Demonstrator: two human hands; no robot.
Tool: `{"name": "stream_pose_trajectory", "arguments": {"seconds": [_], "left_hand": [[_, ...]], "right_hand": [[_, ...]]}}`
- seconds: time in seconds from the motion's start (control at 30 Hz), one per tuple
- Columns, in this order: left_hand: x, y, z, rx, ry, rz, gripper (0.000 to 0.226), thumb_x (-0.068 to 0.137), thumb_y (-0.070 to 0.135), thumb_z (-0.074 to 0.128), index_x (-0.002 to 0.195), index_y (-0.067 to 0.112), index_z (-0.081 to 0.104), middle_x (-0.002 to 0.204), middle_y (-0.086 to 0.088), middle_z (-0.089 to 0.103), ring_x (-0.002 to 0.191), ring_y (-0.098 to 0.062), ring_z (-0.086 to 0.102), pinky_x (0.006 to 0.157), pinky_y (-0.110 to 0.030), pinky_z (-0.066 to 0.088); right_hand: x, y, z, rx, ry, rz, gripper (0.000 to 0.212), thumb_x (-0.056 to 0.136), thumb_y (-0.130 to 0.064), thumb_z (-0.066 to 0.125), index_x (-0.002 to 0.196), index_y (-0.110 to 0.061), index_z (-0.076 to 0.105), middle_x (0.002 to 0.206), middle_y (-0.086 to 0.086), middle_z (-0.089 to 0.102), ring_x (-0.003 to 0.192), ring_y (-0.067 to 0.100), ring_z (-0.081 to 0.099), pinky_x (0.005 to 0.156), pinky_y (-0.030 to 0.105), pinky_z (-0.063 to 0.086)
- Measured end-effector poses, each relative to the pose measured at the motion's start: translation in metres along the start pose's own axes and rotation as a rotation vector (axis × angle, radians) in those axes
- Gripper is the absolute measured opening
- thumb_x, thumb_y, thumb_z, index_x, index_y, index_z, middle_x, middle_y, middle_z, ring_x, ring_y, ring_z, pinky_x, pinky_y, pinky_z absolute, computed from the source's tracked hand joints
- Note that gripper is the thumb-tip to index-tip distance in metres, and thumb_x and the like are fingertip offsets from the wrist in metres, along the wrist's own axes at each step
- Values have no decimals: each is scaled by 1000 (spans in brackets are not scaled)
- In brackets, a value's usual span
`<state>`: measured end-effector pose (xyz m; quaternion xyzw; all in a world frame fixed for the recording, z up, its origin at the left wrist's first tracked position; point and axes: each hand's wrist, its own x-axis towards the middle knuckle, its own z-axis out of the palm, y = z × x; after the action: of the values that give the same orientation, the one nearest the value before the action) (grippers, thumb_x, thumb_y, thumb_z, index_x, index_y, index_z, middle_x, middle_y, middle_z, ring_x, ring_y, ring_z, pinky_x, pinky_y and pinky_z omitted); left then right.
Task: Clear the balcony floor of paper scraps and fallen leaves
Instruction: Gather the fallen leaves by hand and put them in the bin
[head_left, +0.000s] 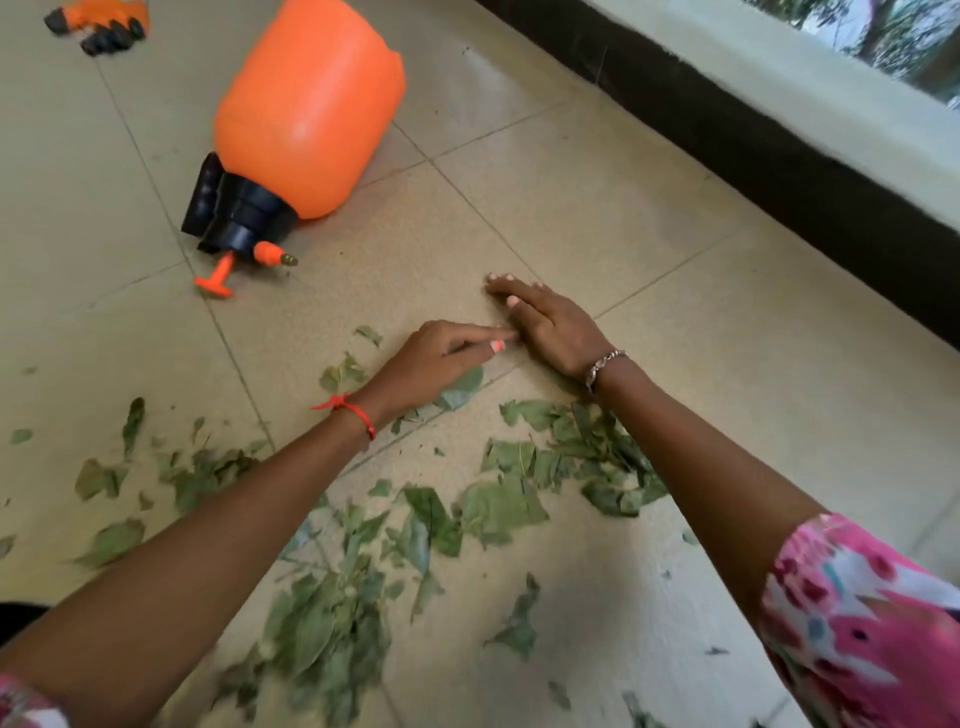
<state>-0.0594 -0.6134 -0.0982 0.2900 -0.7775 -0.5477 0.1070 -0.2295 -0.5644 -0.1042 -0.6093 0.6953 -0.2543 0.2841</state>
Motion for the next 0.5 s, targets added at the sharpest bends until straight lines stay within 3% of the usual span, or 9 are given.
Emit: {"name": "stream_pose_trajectory", "arguments": {"seconds": [0.1, 0.17, 0.23, 0.3, 0.4, 0.47, 0.5], "left_hand": [[-29, 10, 5, -341, -70, -46, 32, 99, 25, 40, 108, 13, 68, 100, -6, 73, 104, -16, 67, 98, -26, 48], [-46, 12, 11, -477, 108, -20, 34, 97, 29, 41, 98, 12, 71, 91, -7, 75, 97, -21, 69, 92, -29, 50], [-62, 10, 23, -461, 370, -3, 32, 96, 24, 44, 89, 10, 72, 86, -1, 75, 93, -17, 70, 90, -27, 51], [-75, 4, 34, -337, 495, 19, 27, 97, 15, 46, 93, 9, 72, 93, 0, 74, 97, -14, 67, 95, -27, 48], [-92, -4, 38, -133, 472, 37, 21, 94, 18, 51, 109, 14, 66, 118, 4, 63, 118, -3, 52, 105, -16, 37], [-103, -7, 36, 50, 497, 9, 26, 95, 22, 51, 117, 13, 61, 133, 4, 52, 128, 0, 39, 104, -4, 25], [-109, -7, 36, 105, 540, -24, 32, 95, 27, 49, 122, 12, 58, 139, 3, 47, 131, -2, 34, 105, -5, 22]], "right_hand": [[-47, -13, 5, 86, -43, 15, 36, 102, -19, 32, 133, -19, 49, 143, -1, 44, 133, 12, 36, 102, 14, 19], [-74, -19, 7, 139, -93, 42, 34, 101, -19, 36, 129, -17, 54, 137, 3, 52, 124, 16, 48, 97, 17, 30], [-95, -24, 7, 267, -101, 81, 31, 99, -21, 40, 119, -18, 63, 123, 6, 63, 109, 18, 59, 93, 24, 42], [-109, -30, 2, 425, 65, 113, 31, 94, -26, 43, 110, -18, 68, 111, -1, 68, 101, 10, 63, 90, 22, 47], [-127, -32, -11, 430, 498, 185, 28, 96, -24, 44, 112, -15, 65, 114, -4, 66, 108, 8, 60, 94, 20, 46], [-146, -27, -16, 311, 671, 282, 32, 98, -24, 43, 120, -10, 61, 120, 2, 63, 107, 5, 55, 85, 3, 40], [-155, -22, -14, 257, 690, 341, 37, 99, -28, 41, 126, -8, 57, 123, 5, 61, 105, 4, 52, 80, -1, 38]]}}
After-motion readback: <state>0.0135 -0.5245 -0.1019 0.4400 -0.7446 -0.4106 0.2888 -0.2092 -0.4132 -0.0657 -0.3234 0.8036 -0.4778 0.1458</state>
